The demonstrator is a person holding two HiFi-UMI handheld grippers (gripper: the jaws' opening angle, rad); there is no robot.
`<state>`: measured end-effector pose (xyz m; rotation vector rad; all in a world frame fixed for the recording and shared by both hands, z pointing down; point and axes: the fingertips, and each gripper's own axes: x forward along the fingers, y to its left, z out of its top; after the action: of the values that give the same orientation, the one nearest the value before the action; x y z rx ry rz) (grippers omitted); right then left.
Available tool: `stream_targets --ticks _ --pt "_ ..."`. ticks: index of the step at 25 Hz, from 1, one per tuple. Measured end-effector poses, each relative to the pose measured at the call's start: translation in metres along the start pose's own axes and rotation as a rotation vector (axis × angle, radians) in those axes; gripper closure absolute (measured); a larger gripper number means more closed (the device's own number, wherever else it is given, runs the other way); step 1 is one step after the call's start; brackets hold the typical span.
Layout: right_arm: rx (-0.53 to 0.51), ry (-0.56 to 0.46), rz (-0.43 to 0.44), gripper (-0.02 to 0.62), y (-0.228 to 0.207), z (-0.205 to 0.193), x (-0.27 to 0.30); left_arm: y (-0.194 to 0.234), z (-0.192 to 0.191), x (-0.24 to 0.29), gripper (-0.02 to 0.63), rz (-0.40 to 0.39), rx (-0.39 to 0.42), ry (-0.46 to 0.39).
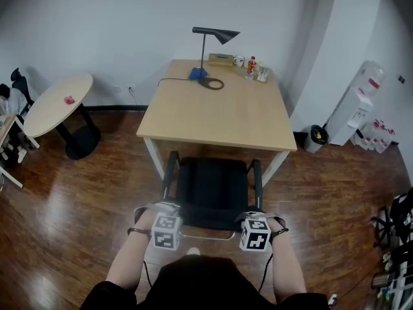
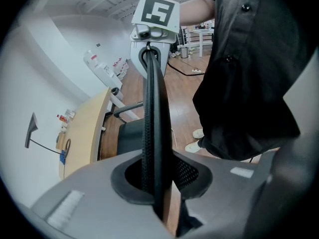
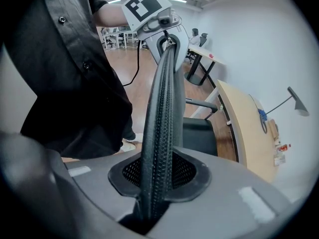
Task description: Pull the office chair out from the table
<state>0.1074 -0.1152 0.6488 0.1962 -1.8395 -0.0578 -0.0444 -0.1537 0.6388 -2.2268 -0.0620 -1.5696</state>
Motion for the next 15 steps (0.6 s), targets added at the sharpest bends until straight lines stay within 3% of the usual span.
stream_targets --ticks 15 --pt "-0.008 -0.003 0.003 0.503 0.044 0.003 -0.009 -0.042 0.012 -0.013 0.532 0.011 -0.01 0.003"
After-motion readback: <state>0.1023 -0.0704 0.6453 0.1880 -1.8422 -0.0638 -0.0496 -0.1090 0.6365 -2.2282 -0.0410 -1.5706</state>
